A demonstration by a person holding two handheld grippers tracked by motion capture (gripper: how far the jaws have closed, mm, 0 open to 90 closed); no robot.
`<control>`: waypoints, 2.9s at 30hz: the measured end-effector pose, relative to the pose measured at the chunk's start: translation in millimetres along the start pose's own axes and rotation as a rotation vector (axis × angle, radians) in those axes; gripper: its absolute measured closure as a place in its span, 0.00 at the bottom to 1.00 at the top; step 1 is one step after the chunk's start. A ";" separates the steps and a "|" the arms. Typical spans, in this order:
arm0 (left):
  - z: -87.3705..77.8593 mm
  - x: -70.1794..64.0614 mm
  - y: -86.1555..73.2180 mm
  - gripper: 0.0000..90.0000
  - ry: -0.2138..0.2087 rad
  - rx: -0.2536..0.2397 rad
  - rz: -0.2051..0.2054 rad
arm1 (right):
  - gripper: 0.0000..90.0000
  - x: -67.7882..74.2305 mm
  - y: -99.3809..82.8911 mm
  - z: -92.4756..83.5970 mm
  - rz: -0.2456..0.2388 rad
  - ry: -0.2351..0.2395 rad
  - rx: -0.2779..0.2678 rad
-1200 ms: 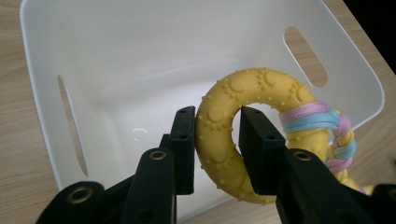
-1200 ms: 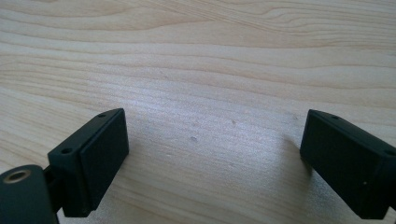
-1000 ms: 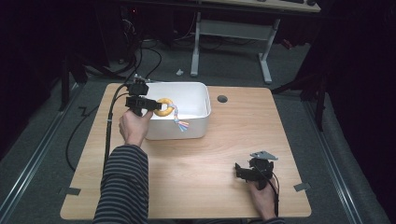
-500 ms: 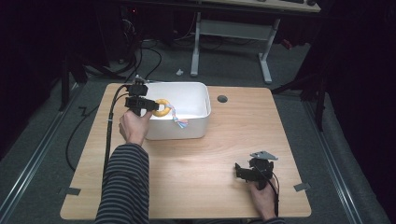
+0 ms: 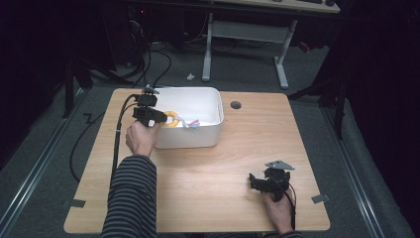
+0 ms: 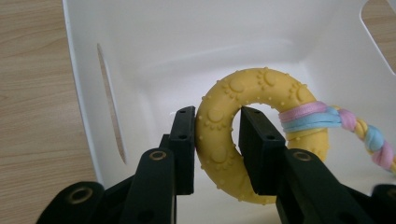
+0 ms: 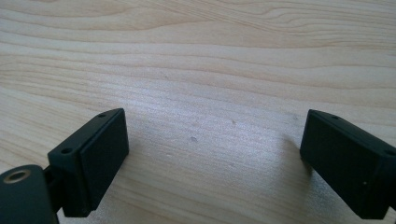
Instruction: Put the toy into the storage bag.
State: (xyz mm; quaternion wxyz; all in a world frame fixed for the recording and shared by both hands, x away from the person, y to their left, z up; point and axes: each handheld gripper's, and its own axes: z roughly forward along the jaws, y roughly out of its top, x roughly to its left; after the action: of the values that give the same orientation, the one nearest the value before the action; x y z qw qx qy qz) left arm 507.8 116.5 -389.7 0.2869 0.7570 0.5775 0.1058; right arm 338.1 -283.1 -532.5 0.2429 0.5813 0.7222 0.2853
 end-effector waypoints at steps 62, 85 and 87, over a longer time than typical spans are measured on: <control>-89.1 0.5 -50.8 0.36 -0.063 -0.295 0.150 | 0.09 0.1 0.4 0.1 -0.003 0.000 0.001; -102.2 12.4 -98.5 0.33 -0.060 -0.340 0.161 | 0.09 0.8 0.0 -0.1 -0.007 0.002 -0.001; -100.7 11.6 -102.5 0.32 -0.054 -0.337 0.170 | 0.09 0.8 0.0 0.0 -0.007 0.002 -0.002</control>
State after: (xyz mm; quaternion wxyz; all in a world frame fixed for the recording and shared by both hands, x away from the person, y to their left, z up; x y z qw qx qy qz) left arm 378.5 176.1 -366.9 0.4150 0.7469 0.4776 0.2043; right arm 337.9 -282.3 -532.5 0.2440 0.5783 0.7241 0.2859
